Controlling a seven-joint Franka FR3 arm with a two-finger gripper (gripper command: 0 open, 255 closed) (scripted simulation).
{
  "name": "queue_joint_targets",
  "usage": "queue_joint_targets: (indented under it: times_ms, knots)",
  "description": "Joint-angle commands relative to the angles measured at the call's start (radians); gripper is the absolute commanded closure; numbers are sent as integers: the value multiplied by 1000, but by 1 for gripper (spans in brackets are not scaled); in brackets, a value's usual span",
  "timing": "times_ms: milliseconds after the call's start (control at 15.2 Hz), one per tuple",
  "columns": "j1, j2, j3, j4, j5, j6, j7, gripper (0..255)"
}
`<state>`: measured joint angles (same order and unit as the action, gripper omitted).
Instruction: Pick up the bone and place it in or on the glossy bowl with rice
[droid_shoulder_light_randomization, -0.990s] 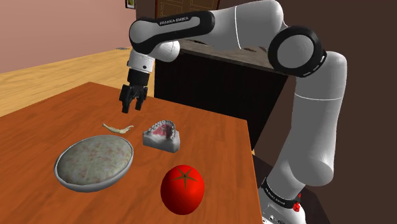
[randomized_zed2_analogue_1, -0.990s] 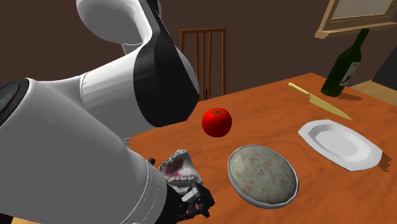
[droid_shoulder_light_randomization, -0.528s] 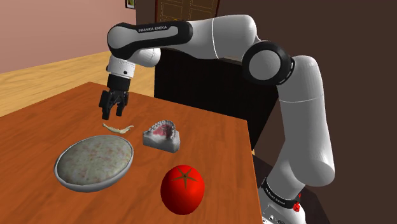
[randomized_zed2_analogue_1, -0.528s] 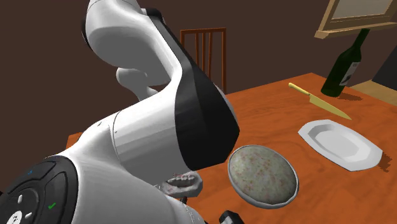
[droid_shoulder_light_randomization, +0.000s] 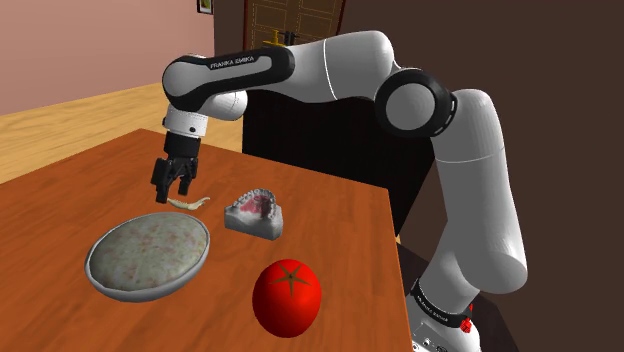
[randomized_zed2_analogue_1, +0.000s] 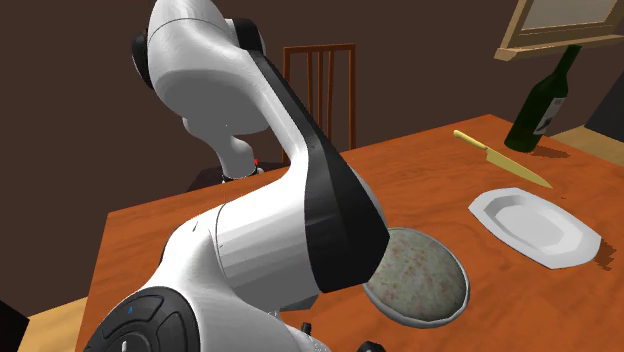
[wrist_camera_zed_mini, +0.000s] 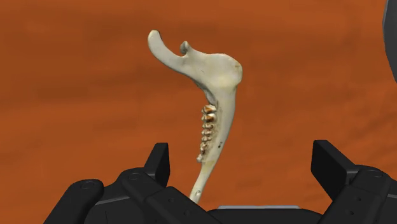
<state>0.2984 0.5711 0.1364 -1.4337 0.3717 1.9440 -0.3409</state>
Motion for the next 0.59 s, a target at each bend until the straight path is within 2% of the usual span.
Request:
queue_joint_targets:
  times_ms: [0, 330, 396, 528]
  knots:
    - [1, -1, 0, -6, 1, 5, -1, 0]
    - [1, -1, 0, -6, 1, 5, -1, 0]
    - [1, -1, 0, -6, 1, 5, -1, 255]
    - [1, -1, 0, -6, 1, 5, -1, 255]
